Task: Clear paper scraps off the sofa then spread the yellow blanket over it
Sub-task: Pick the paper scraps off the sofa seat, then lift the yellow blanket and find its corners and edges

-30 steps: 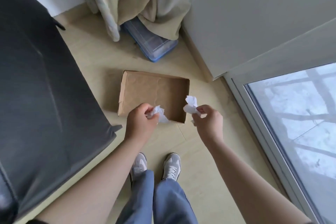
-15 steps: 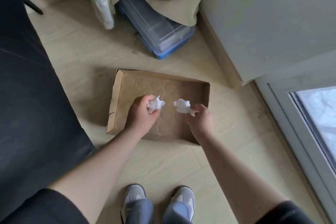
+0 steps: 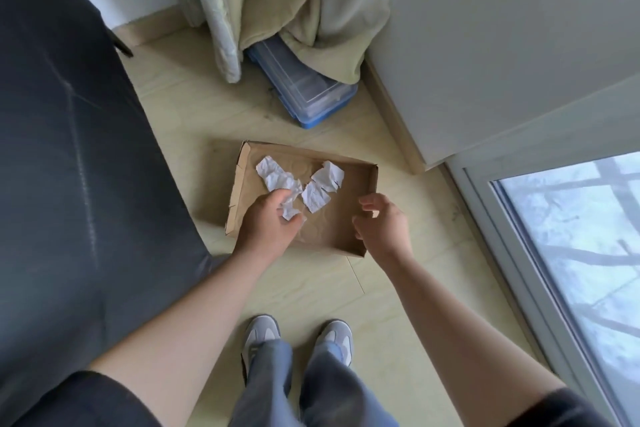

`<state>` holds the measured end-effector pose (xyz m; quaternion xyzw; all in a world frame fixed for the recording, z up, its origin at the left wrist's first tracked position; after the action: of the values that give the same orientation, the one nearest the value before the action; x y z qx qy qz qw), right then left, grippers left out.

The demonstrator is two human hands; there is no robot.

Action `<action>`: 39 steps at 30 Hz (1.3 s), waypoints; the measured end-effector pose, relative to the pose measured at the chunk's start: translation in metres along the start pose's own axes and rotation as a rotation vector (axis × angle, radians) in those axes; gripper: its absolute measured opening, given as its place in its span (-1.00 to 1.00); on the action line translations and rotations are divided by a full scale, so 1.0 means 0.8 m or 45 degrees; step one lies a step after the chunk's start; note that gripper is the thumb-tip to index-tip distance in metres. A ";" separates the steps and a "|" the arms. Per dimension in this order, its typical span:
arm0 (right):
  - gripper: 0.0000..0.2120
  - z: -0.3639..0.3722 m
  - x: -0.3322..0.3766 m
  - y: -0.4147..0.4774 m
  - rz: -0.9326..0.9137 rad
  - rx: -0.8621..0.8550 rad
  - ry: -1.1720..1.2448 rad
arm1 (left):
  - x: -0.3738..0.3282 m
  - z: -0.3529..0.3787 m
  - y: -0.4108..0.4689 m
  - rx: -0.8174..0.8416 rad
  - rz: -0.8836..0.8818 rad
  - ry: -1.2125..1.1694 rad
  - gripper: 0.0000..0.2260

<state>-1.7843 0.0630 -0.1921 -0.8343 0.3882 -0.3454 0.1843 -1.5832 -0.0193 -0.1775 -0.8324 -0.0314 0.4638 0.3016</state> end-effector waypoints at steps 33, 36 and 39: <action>-0.72 -0.424 0.377 -0.684 -0.987 -0.071 -0.106 | -0.379 -0.403 -0.715 -0.648 0.455 -0.352 -0.76; -0.72 -0.389 0.413 -0.733 -1.084 -0.041 -0.157 | -0.339 -0.442 -0.753 -0.719 0.445 -0.367 -0.76; -0.69 -0.331 0.446 -0.792 -1.150 -0.014 -0.208 | -0.276 -0.494 -0.802 -0.803 0.413 -0.385 -0.76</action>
<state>-1.4811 0.1751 0.5111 -0.9454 -0.0282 -0.3220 0.0409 -1.2501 0.2445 0.4829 -0.8007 -0.0848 0.5905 -0.0547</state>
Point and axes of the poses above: each hand's wrist, its own y-axis towards the middle knuckle, its own z-axis out of the palm, x = y × z, the point moved 8 cm from there along y, towards the middle knuckle, and after that the axes turned 12 degrees about -y, right-handed, at the moved point
